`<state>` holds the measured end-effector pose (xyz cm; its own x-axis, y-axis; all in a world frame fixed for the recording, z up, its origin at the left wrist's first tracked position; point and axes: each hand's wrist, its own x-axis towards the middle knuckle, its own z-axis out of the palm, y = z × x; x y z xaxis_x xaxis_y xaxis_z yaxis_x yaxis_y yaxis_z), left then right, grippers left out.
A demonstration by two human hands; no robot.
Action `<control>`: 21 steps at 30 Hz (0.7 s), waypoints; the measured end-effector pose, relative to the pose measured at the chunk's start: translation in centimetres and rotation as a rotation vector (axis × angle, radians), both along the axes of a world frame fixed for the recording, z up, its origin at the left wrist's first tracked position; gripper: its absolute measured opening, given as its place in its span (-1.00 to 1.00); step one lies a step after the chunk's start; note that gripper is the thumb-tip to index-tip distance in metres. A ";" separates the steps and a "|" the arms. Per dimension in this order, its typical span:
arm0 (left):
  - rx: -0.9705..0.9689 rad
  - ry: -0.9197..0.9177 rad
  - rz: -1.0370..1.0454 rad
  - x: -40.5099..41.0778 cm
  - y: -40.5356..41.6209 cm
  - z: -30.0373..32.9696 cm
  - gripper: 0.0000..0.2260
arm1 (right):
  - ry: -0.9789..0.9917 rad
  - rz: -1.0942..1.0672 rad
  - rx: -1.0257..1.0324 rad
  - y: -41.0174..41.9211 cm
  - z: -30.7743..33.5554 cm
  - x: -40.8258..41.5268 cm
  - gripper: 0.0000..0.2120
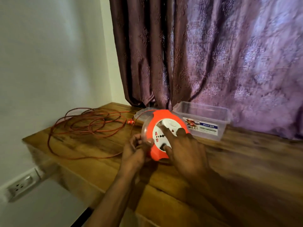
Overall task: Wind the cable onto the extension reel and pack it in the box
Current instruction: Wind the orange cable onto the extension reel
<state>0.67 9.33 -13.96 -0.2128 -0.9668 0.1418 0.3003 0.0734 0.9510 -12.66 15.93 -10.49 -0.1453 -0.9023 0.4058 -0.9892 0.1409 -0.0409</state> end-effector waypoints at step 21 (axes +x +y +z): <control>-0.039 0.181 0.010 -1.2 -1.7 0.6 -0.55 | -0.369 -0.006 -0.364 -4.0 0.7 -0.2 -0.43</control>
